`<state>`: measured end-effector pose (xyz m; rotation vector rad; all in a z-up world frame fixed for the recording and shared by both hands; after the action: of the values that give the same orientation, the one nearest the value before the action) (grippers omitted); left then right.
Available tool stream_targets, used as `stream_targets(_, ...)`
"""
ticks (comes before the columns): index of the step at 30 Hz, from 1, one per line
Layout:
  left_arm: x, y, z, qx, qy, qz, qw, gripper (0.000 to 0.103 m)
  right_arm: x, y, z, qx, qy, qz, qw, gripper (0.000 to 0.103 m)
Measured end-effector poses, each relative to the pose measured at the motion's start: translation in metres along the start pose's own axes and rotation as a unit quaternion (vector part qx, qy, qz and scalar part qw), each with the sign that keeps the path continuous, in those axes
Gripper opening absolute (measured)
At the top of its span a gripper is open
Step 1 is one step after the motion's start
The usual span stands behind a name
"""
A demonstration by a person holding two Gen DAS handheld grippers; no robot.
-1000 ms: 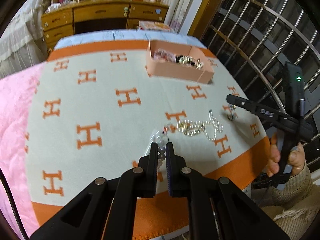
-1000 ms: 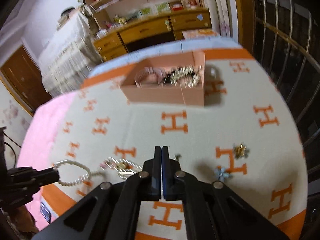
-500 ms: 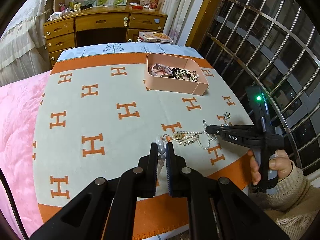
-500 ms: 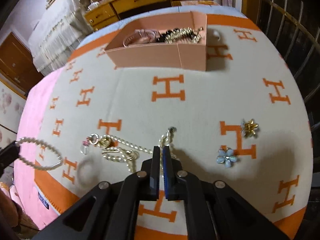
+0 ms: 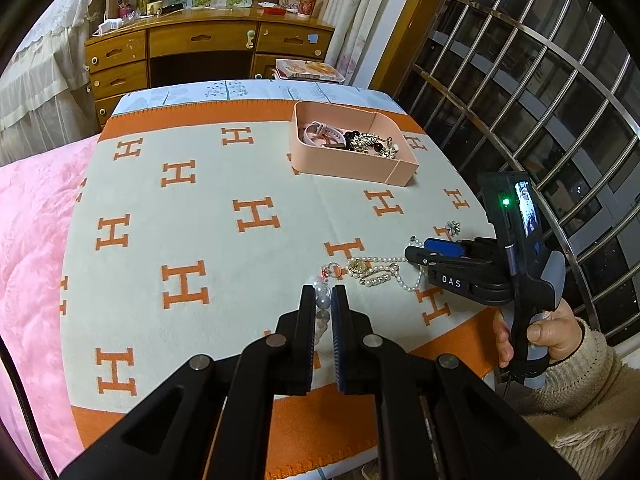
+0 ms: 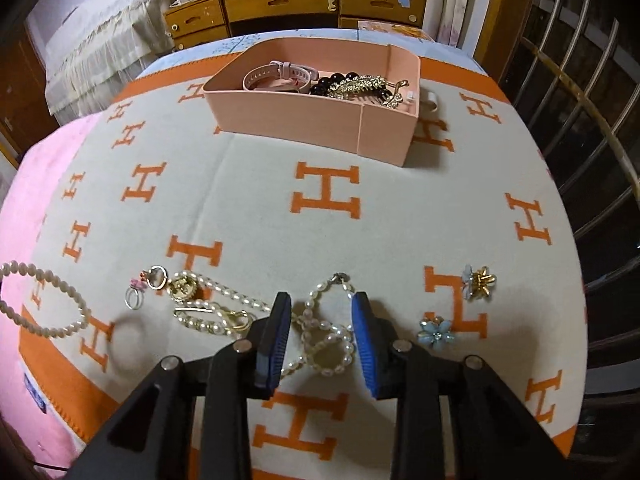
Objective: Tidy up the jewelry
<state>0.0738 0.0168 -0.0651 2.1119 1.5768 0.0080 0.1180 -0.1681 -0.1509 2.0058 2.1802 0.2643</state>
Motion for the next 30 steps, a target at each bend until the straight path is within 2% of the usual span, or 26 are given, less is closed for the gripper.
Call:
stream_targets(4, 0.001, 0.000, 0.000, -0.004, 0.000, 0.002, 1.0000, 0.006, 0.003, -0.002, -0.010, -0.014, -0.009, -0.008, 1.000, 0.032)
stream_targets(8, 0.004, 0.001, 0.000, -0.006, -0.004, 0.002, 1.0000, 0.006, -0.001, -0.003, -0.001, 0.008, -0.006, -0.003, 1.000, 0.032)
stream_targets(12, 0.007, 0.001, 0.001, -0.005, -0.004, 0.001, 1.0000, 0.006, 0.002, -0.001, 0.000, 0.005, -0.013, -0.009, 1.000, 0.038)
stream_targets(15, 0.011, 0.000, 0.003, -0.001, -0.003, -0.004, 1.0000, 0.006, -0.003, 0.000, 0.002, 0.004, -0.035, 0.000, 0.999, 0.052)
stream_targets(17, 0.015, -0.003, 0.007, 0.010, -0.003, -0.006, 0.9999, 0.006, -0.009, 0.000, 0.004, 0.009, -0.034, 0.009, 0.999, 0.062)
stream_targets(18, 0.016, -0.006, 0.011, 0.019, -0.004, -0.006, 0.9998, 0.009, -0.012, -0.001, 0.004, 0.012, -0.032, 0.014, 0.999, 0.064)
stream_targets(19, 0.018, -0.011, 0.019, 0.036, -0.008, -0.007, 0.9993, 0.021, -0.014, -0.001, 0.005, 0.013, -0.029, 0.018, 0.999, 0.066)
stream_targets(20, 0.020, -0.014, 0.023, 0.045, -0.010, -0.009, 0.9989, 0.028, -0.014, -0.003, 0.006, 0.019, -0.021, 0.022, 0.999, 0.066)
stream_targets(21, 0.023, -0.019, 0.030, 0.058, -0.012, -0.012, 0.9982, 0.043, -0.014, -0.006, 0.010, 0.032, -0.011, 0.024, 0.999, 0.066)
stream_targets(22, 0.026, -0.024, 0.037, 0.071, -0.013, -0.017, 0.9973, 0.050, -0.014, -0.006, 0.009, 0.022, -0.013, 0.019, 0.999, 0.067)
stream_targets(24, 0.030, -0.031, 0.049, 0.092, -0.010, -0.018, 0.9956, 0.050, -0.012, -0.007, 0.007, 0.017, -0.015, 0.013, 1.000, 0.065)
stream_targets(25, 0.032, -0.033, 0.053, 0.098, -0.007, -0.017, 0.9950, 0.050, -0.011, -0.007, 0.005, 0.013, -0.012, 0.011, 1.000, 0.059)
stream_targets(26, 0.032, -0.035, 0.058, 0.106, -0.003, -0.015, 0.9943, 0.050, -0.009, -0.007, 0.003, 0.010, -0.009, 0.005, 1.000, 0.047)
stream_targets(27, 0.031, -0.036, 0.063, 0.113, 0.001, -0.011, 0.9936, 0.050, -0.006, -0.007, 0.002, 0.009, -0.004, -0.002, 1.000, 0.041)
stream_targets(29, 0.031, -0.038, 0.069, 0.123, 0.011, -0.003, 0.9924, 0.050, -0.001, -0.007, 0.001, 0.013, 0.013, -0.011, 1.000, 0.012)
stream_targets(30, 0.030, -0.038, 0.073, 0.128, 0.018, 0.003, 0.9915, 0.050, 0.001, -0.007, 0.002, 0.017, 0.023, -0.014, 0.999, 0.010)
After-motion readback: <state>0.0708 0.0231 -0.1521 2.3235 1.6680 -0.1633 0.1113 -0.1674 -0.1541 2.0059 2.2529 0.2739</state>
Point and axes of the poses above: each gripper's, at about its wrist camera, not at the fingertips, and z roughly the way its jaws point, x to its left, y to its top, the point moved 8 cm from there along z, roughly the way its jaws point, and after that the axes turned 10 degrees about x, right-handed, at the moved point
